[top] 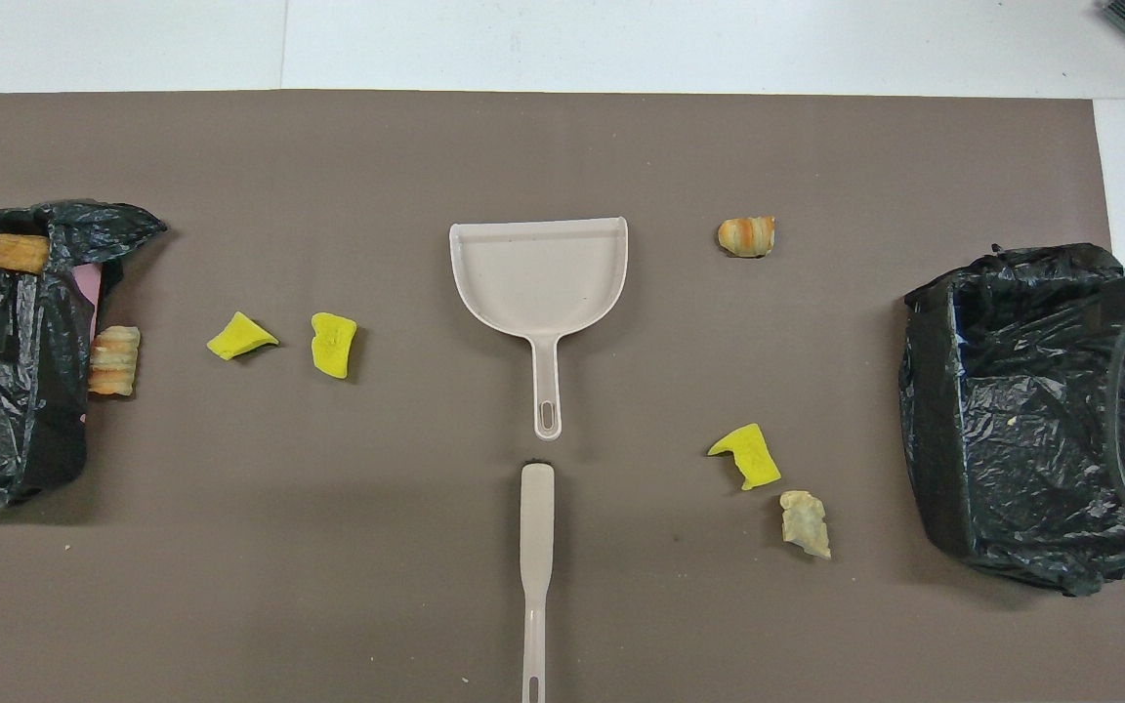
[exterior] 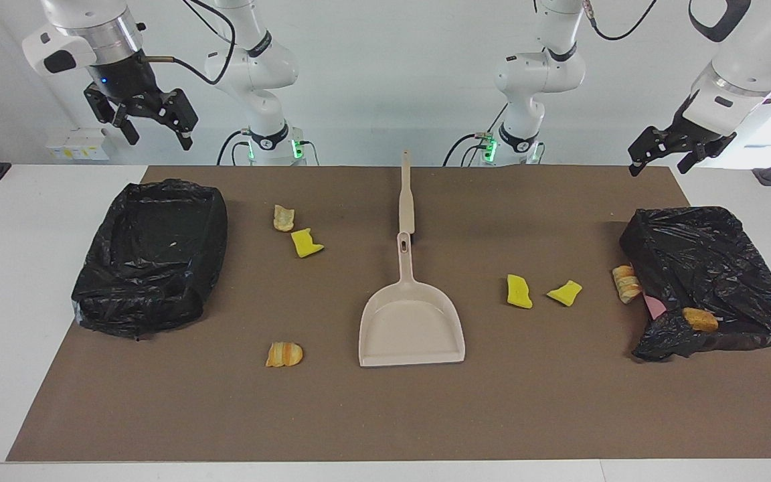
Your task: Sweep and dump trash in bin
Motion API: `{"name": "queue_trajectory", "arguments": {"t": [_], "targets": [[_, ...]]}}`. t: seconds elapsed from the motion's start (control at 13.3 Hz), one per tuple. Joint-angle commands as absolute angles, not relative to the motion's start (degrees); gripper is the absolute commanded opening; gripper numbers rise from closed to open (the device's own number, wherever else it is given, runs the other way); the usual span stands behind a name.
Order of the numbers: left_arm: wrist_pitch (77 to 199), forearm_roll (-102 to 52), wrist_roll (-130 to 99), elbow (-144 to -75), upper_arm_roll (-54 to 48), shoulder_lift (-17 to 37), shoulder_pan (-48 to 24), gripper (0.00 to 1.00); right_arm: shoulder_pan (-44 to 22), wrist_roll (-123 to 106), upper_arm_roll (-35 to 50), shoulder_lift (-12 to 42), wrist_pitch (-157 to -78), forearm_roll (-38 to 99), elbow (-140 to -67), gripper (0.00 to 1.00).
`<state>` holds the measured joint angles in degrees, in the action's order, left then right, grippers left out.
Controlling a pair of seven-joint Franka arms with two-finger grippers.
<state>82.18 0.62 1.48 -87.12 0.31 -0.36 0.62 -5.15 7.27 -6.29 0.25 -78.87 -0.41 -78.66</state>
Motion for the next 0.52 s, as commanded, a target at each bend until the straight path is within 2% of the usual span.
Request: {"name": "queue_trajectory", "arguments": {"t": [0.0,0.45], "targets": [[81.9,1.2,2.0,-89.4,0.1,-2.5,1.1,1.0,-4.5,6.1,-6.0,-0.4,-78.1,0.2,-79.1,1.0],[82.0,0.9,1.3,-89.0,0.1,-2.4,0.4,1.0,-4.5,6.1,-5.9,-0.4,-78.1,0.2,-79.1,1.0]]}}
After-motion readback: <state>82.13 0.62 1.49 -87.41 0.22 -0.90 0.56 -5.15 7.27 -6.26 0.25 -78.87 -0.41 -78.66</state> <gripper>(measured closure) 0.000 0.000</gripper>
